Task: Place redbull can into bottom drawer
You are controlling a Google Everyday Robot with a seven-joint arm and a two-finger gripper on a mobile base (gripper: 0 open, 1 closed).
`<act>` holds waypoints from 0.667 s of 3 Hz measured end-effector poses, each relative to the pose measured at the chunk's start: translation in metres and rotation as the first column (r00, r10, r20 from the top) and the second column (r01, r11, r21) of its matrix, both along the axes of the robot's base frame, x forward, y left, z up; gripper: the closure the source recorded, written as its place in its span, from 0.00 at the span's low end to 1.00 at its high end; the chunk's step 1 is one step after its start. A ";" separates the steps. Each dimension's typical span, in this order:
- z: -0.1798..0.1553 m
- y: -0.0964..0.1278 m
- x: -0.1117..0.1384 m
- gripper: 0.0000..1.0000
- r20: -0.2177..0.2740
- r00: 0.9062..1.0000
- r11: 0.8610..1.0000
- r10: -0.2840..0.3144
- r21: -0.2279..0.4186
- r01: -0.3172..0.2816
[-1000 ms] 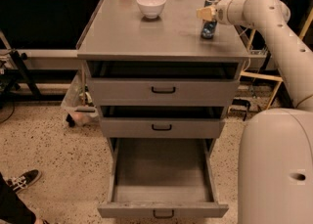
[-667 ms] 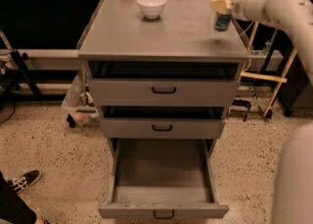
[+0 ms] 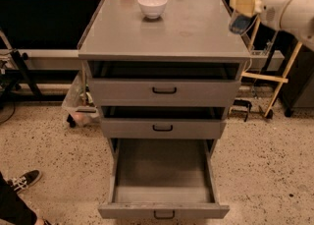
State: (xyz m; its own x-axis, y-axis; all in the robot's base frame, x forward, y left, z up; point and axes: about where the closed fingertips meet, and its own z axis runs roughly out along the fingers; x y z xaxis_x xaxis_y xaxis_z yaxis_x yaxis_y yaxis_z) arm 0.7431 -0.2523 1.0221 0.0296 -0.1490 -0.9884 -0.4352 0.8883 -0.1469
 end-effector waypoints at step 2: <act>-0.018 0.009 -0.026 1.00 -0.010 0.999 0.999 0.035 0.020 -0.035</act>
Offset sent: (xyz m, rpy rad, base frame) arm -0.0243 0.0082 -0.0176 0.0215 0.0120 0.0345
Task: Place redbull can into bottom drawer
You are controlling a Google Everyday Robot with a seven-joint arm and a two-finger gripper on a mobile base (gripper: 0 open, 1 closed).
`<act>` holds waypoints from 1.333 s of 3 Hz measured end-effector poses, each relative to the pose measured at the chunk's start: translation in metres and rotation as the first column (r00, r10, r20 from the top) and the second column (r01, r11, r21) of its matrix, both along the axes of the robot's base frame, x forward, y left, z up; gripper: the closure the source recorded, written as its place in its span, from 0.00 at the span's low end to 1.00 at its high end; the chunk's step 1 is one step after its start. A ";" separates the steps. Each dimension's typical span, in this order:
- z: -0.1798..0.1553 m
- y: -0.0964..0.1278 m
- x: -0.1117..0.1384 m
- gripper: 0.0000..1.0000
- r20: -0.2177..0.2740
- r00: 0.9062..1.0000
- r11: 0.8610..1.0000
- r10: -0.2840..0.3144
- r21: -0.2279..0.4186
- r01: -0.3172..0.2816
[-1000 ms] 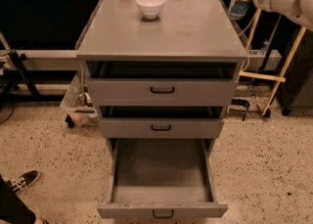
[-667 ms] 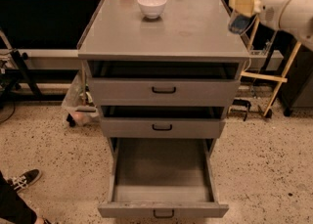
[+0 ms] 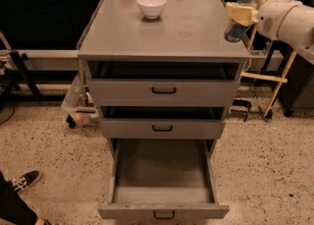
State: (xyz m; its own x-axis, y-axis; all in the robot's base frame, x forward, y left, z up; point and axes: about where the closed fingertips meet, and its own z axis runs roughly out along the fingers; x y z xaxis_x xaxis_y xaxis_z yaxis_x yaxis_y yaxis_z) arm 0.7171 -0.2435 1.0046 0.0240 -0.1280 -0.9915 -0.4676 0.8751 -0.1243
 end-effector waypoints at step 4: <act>-0.307 -0.057 -0.118 1.00 -0.206 0.964 0.984 -0.171 0.007 0.176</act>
Offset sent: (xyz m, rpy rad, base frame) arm -0.1175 -0.0276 -0.3337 -0.0271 0.3113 -0.1398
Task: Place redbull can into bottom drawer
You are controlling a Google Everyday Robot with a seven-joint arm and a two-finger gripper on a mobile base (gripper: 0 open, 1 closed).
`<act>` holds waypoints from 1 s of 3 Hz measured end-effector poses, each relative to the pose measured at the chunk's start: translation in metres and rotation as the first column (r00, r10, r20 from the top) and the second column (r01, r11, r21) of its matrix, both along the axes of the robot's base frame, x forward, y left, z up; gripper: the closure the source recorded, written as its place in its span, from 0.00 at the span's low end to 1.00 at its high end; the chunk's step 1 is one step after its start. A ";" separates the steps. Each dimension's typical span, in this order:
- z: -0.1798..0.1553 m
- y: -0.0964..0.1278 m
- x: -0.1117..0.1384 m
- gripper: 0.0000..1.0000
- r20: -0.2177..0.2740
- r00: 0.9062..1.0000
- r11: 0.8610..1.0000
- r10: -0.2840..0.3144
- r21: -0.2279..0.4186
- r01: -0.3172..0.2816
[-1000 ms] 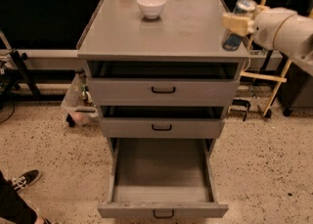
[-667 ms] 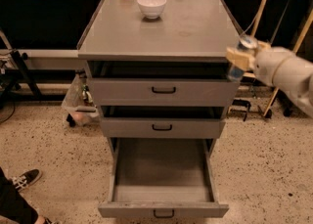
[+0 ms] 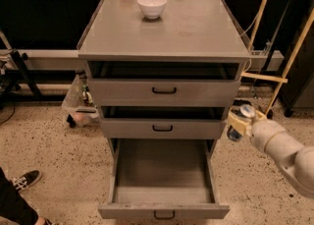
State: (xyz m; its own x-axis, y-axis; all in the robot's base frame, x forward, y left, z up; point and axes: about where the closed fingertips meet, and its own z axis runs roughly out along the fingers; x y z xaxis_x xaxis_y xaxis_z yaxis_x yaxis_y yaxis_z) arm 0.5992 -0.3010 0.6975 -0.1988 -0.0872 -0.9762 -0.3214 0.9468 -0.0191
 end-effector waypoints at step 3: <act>-0.088 0.027 -0.006 1.00 -0.111 0.994 0.997 -0.002 0.077 0.010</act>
Offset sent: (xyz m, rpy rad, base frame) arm -0.0023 0.0000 -0.0221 0.0314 0.0190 -0.0020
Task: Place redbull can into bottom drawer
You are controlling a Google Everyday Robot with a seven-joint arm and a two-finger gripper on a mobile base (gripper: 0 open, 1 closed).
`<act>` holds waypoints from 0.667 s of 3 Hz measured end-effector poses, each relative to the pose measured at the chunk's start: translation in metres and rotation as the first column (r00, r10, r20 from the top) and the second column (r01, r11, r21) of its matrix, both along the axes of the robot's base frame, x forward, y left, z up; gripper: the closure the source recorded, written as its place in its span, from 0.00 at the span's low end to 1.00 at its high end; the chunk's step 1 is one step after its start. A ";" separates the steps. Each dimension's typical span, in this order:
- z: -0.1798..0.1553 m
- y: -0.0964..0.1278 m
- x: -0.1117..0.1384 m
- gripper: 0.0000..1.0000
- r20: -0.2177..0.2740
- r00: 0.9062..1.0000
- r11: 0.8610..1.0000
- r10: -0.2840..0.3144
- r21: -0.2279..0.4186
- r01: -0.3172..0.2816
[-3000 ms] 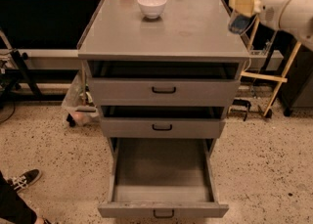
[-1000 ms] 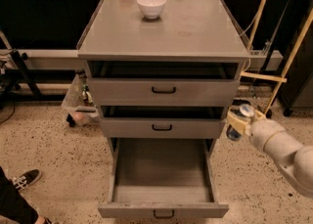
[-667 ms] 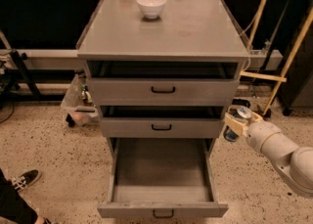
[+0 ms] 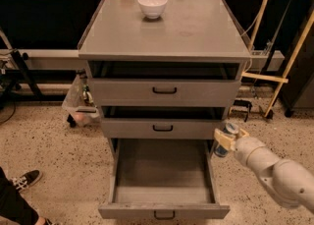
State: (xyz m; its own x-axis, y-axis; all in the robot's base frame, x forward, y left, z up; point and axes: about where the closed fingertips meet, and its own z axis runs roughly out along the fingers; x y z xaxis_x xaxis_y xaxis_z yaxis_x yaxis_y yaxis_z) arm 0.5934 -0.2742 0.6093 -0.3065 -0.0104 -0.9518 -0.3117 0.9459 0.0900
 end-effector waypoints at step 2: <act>-0.207 0.102 -0.025 1.00 -0.159 0.986 0.999 0.041 0.008 -0.040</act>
Offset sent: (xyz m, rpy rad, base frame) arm -0.0366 0.1635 -0.3341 0.0031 0.2571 0.0665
